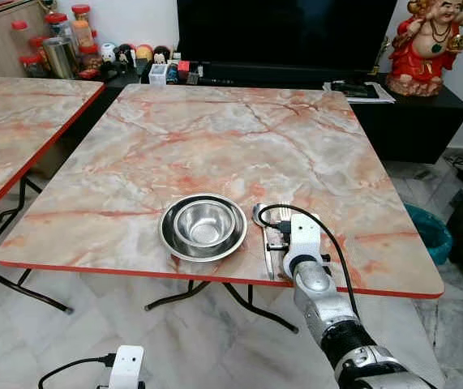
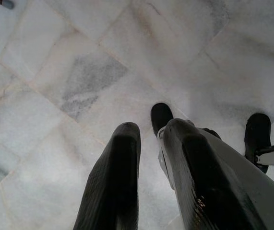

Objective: Setting the table

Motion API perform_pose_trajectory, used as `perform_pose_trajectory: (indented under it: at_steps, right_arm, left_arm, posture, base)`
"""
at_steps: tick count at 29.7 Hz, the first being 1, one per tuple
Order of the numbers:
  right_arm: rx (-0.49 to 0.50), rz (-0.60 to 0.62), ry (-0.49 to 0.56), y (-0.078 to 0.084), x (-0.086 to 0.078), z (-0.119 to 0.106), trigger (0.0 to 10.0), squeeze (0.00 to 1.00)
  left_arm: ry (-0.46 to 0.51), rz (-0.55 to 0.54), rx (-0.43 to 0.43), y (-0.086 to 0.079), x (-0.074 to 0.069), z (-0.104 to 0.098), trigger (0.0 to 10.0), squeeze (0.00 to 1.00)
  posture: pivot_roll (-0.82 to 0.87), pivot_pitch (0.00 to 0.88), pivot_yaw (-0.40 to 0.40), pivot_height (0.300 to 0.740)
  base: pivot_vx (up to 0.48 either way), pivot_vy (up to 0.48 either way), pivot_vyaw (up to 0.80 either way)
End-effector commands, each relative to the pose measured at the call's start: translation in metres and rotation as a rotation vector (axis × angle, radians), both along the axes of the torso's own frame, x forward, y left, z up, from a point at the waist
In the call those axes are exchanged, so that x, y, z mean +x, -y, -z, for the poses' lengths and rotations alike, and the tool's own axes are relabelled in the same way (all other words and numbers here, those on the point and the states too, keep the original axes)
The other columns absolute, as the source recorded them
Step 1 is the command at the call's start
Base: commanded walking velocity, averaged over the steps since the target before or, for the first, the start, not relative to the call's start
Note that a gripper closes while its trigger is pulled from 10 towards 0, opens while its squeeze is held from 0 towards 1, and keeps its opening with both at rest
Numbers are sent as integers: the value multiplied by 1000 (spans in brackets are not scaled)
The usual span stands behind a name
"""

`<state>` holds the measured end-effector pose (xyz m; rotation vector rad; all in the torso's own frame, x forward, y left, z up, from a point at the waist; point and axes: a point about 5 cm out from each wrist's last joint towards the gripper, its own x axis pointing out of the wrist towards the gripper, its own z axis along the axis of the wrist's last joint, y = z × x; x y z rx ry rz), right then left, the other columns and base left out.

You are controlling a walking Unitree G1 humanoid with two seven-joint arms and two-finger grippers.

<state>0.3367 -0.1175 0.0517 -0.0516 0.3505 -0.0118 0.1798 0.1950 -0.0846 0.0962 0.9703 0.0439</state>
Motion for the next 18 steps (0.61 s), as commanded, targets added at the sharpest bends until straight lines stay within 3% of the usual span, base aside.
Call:
perform_pose_trajectory:
  at_steps: [1,18]
  right_arm:
    - [-5,6,10,2,4,-4,10000,0]
    - [-17,-21,-22,1,8,-2,10000,0]
  left_arm:
    - [-15,4,7,-1,-2,1,10000,0]
    - [-20,2,13,-2,-3,1,10000,0]
  posture:
    - [6,0,-18,736]
    - [17,0,-22,736]
  base:
    - [0,0,0]
    - [0,0,0]
